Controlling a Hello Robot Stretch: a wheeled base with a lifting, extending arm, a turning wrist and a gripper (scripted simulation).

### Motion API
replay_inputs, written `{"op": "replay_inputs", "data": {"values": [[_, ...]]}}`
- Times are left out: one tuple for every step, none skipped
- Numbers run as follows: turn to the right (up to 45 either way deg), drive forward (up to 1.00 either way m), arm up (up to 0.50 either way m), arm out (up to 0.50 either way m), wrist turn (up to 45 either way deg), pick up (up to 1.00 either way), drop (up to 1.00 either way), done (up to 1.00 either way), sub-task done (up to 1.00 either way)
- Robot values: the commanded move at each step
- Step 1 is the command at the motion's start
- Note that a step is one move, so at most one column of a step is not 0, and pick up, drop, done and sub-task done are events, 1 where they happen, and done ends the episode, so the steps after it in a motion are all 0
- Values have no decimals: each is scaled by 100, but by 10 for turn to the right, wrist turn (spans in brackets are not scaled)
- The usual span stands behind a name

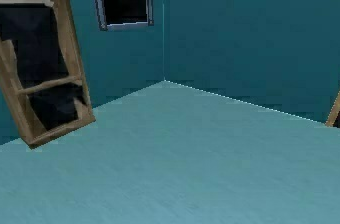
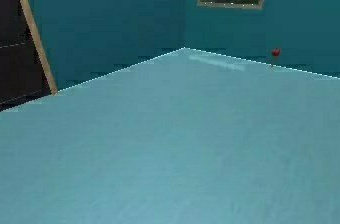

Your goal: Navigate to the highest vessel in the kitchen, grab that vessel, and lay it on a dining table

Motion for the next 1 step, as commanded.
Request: {"op": "replay_inputs", "data": {"values": [[30, 0, 0, 0, 0, 0, 0, 0, 0]]}}
